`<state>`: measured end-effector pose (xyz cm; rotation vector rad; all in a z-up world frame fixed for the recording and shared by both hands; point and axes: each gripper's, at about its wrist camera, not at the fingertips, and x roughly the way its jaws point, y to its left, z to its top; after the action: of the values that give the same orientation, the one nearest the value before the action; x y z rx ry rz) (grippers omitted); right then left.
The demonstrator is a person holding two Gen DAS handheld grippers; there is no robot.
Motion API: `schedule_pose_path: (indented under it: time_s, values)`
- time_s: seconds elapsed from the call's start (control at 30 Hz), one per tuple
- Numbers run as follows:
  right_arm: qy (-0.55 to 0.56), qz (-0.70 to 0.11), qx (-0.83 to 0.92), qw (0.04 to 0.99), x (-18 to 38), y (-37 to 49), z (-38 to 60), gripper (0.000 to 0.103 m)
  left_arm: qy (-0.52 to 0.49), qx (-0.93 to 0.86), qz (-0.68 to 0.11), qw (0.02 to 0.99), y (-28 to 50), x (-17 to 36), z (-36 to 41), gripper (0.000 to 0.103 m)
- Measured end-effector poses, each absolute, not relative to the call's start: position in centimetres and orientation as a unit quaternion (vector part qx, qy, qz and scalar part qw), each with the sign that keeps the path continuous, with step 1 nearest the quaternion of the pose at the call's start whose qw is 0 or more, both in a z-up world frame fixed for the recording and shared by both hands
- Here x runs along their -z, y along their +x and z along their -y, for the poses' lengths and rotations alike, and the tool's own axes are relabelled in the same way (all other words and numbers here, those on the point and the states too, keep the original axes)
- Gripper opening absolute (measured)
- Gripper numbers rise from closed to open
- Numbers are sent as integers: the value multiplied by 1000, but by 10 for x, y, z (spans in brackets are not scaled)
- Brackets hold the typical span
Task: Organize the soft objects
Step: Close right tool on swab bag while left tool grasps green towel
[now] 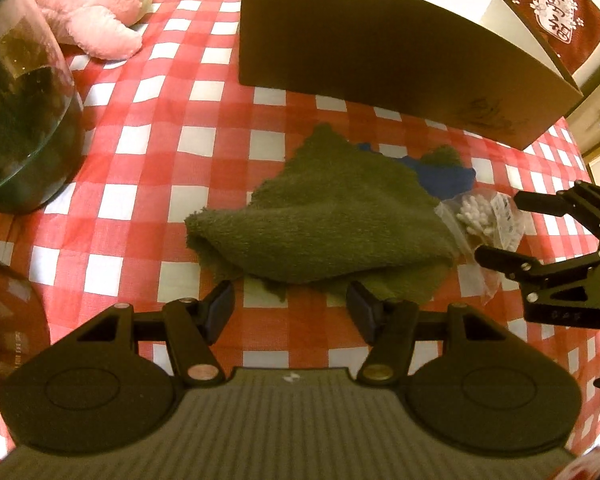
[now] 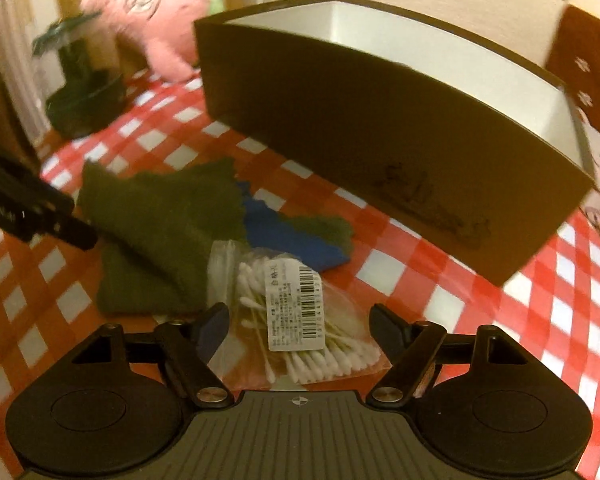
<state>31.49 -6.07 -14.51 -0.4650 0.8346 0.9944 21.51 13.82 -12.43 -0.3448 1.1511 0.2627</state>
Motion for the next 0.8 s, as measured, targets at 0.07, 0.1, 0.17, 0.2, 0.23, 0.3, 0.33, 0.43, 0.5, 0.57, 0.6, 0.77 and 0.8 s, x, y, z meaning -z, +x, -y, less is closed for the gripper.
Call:
schedule_pose_path:
  time_s: [0.07, 0.1, 0.17, 0.2, 0.23, 0.3, 0.33, 0.43, 0.5, 0.57, 0.6, 0.77, 0.8]
  values:
    - [-227, -382, -464, 766, 148, 315, 58, 76, -164, -124, -540, 816, 216, 125, -139, 59]
    - [-228, -383, -464, 766, 149, 316, 58, 74, -164, -124, -539, 817, 216, 125, -140, 59]
    - [-219, -392, -466, 763, 150, 318, 59, 59, -169, -126, -537, 817, 216, 125, -141, 59]
    - [-215, -396, -464, 763, 151, 319, 60, 54, -173, -126, -536, 817, 215, 125, -142, 59]
    - [-210, -397, -461, 765, 150, 320, 61, 48, -178, -125, -535, 816, 215, 125, -143, 59]
    - [-199, -403, -453, 770, 150, 322, 65, 43, -190, -126, -533, 815, 215, 125, -146, 59]
    - [-193, -406, -446, 774, 148, 322, 68, 41, -197, -126, -531, 815, 214, 124, -148, 59]
    - [-166, -424, -409, 790, 146, 329, 79, 39, -226, -124, -523, 812, 212, 123, -155, 59]
    - [-143, -439, -385, 799, 144, 333, 90, 39, -257, -122, -513, 810, 210, 123, -161, 60]
    - [-119, -456, -360, 805, 144, 337, 103, 39, -288, -125, -506, 803, 210, 126, -167, 61]
    - [-109, -461, -351, 808, 143, 339, 110, 39, -309, -128, -501, 799, 210, 128, -171, 61]
    - [-74, -479, -308, 819, 141, 344, 138, 39, -376, -138, -486, 777, 213, 140, -183, 57]
    - [-71, -482, -298, 821, 141, 345, 143, 39, -383, -143, -486, 772, 215, 143, -184, 53]
